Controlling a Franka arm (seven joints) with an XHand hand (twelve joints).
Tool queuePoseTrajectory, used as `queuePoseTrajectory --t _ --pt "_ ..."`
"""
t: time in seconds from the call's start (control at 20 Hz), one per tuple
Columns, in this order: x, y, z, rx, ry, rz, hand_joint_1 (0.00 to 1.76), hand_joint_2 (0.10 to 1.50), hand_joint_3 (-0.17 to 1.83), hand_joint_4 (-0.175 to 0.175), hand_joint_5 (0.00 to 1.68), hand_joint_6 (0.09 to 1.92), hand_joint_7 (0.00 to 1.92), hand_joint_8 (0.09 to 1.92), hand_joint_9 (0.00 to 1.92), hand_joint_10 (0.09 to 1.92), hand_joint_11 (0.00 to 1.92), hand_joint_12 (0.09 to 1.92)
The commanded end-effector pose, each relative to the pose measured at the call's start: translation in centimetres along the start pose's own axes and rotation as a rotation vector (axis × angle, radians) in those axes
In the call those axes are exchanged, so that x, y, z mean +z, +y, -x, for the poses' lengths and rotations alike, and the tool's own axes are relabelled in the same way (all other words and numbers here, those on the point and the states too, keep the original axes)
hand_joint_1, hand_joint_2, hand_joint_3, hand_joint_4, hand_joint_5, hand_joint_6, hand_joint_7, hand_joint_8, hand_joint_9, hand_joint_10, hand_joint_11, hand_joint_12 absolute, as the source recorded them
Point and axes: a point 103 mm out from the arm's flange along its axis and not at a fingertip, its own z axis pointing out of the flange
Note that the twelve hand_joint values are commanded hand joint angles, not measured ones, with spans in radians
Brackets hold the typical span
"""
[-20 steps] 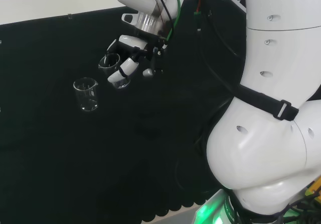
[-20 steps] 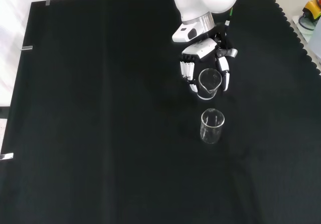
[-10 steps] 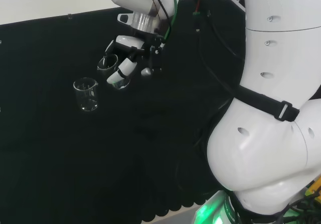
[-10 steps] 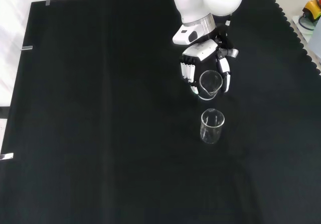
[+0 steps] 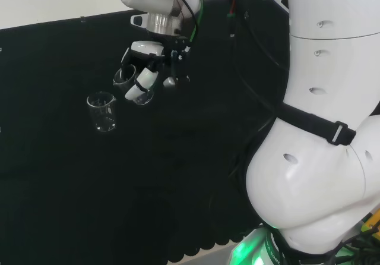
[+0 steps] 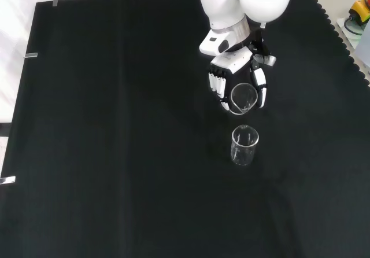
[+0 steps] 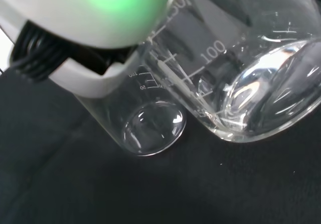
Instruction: Pour the water from the handheld beaker into the one on the table.
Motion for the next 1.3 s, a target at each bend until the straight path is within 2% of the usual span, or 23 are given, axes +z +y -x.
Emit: queuePoseTrajectory --t 0.05,0.5,1.3 --pt "-0.7 0.6 -1.1 0.011 -0.080 -0.061 1.43 0.65 0.56 -0.175 1.34 0.47 1.34 0.61 1.55 0.09 1.26 0.72" --pt "-0.7 1.4 -2.4 0.047 -0.188 -0.152 1.43 0.64 0.59 -0.175 1.34 0.47 1.34 0.61 1.56 0.09 1.27 0.72" --pt "-0.6 2.2 -4.1 0.066 -0.303 -0.211 1.43 0.63 0.60 -0.175 1.35 0.47 1.35 0.59 1.56 0.09 1.28 0.72"
